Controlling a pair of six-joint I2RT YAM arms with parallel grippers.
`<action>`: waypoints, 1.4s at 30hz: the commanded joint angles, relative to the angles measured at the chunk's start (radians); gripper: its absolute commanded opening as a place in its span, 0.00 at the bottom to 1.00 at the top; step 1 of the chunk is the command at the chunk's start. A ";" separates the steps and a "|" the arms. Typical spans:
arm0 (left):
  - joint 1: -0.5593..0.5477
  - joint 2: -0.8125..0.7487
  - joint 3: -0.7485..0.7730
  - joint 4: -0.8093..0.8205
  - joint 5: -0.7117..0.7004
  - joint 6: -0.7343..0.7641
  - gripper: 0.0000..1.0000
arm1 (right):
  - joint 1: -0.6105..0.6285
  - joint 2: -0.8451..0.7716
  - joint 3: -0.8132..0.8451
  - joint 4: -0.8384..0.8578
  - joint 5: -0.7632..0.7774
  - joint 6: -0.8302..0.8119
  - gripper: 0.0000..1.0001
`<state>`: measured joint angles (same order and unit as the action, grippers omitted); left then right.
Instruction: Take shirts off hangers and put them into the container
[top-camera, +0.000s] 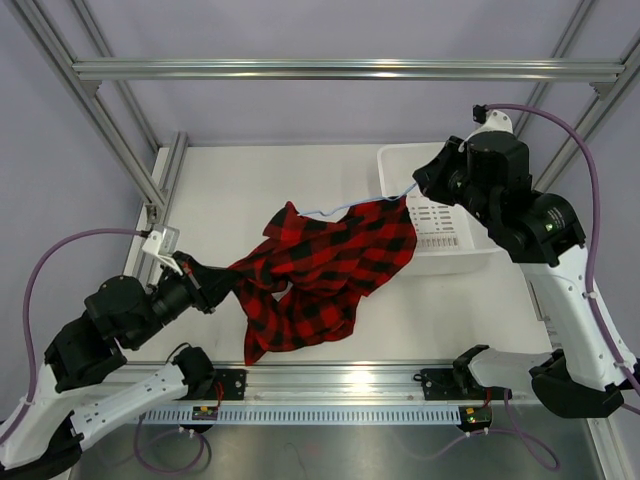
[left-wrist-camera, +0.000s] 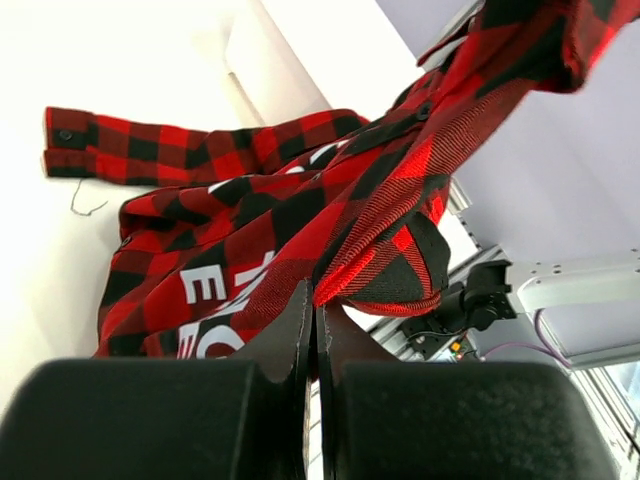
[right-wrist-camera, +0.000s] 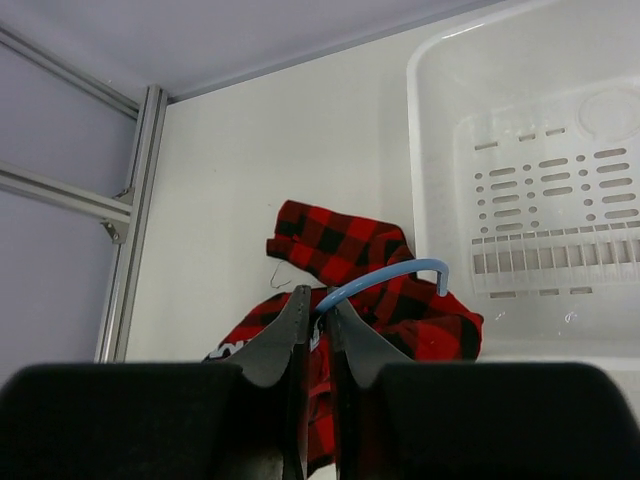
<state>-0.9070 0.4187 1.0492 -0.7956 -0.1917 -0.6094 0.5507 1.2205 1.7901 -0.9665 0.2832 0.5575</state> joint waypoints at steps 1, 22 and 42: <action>0.007 0.004 -0.001 -0.087 -0.132 -0.001 0.00 | -0.072 -0.042 0.043 0.035 0.092 -0.050 0.00; -0.004 0.312 -0.146 0.351 0.086 0.022 0.00 | -0.071 0.010 0.092 0.152 -0.294 -0.119 0.00; -0.003 0.440 0.014 0.090 -0.089 -0.039 0.25 | 0.057 -0.118 -0.092 0.379 -0.621 -0.337 0.00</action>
<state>-0.9062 0.8688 1.0611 -0.7101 -0.2283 -0.6109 0.6018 1.1381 1.6657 -0.6754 -0.2707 0.2649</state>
